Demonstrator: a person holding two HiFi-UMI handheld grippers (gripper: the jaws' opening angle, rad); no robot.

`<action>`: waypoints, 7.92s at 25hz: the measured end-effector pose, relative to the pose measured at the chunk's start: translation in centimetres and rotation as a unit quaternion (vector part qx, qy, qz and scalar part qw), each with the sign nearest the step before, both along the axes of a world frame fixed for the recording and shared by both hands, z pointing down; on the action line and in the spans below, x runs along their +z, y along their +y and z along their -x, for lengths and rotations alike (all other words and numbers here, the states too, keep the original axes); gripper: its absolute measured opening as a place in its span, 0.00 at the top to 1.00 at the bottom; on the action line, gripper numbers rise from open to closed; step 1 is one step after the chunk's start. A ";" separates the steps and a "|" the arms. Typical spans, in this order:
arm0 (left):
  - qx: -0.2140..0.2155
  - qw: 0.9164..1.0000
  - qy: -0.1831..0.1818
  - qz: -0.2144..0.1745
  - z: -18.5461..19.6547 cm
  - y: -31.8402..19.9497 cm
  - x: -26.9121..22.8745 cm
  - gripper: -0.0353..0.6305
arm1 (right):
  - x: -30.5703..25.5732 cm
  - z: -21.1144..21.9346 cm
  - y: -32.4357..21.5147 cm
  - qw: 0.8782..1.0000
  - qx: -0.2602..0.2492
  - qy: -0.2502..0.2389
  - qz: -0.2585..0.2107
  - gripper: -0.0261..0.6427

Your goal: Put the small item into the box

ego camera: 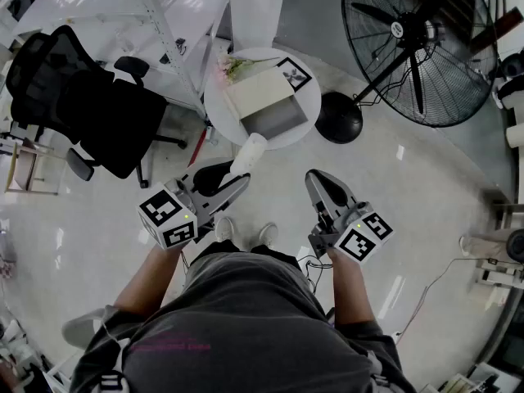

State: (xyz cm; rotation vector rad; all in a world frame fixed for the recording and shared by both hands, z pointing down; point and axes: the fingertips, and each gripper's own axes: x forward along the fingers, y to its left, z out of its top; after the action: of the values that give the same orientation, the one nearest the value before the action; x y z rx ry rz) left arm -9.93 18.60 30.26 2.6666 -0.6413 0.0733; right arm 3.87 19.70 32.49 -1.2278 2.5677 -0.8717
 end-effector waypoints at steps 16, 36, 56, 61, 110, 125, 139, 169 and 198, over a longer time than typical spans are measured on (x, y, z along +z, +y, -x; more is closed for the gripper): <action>-0.015 1.000 -0.002 0.000 -3.5 1.1 1.0 0.74 | 0.7 -3.2 0.5 1.000 -0.022 -0.013 0.003 0.93; -0.059 0.998 -0.030 -0.007 -8.2 0.9 0.8 0.74 | 2.6 -10.2 0.6 0.999 -0.030 -0.039 0.015 0.93; -0.036 0.999 -0.009 0.003 -6.6 -8.5 2.8 0.74 | 4.3 -9.1 -7.1 0.999 -0.002 -0.020 0.038 0.93; -0.024 1.000 -0.005 0.011 -4.6 -12.8 3.6 0.74 | 4.6 -7.0 -11.1 0.999 0.006 -0.007 0.044 0.93; 0.009 0.995 -0.037 0.097 -0.6 -28.3 13.2 0.74 | 11.2 -3.3 -28.1 0.992 0.032 0.018 0.122 0.93; 0.009 0.981 -0.111 0.157 -9.1 -28.6 23.0 0.74 | 16.7 -10.3 -31.5 0.985 -0.019 0.000 0.171 0.93; 0.062 0.952 -0.213 0.211 -13.3 -26.5 33.8 0.74 | 20.8 -14.1 -31.4 0.977 -0.032 -0.004 0.211 0.93; 0.025 0.894 -0.333 0.299 -13.3 -25.0 43.2 0.67 | 24.1 -15.9 -29.0 0.970 -0.032 -0.006 0.242 0.93; -0.014 0.983 -0.158 0.093 -8.3 -25.7 17.8 0.79 | 11.4 -7.6 -27.2 0.993 -0.020 0.010 0.116 0.93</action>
State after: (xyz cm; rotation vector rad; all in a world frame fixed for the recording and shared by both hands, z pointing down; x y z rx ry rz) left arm -1.60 -7.10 48.07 2.4838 -0.7302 0.5312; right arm 11.43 -7.48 43.93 -1.2513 2.5717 -1.2004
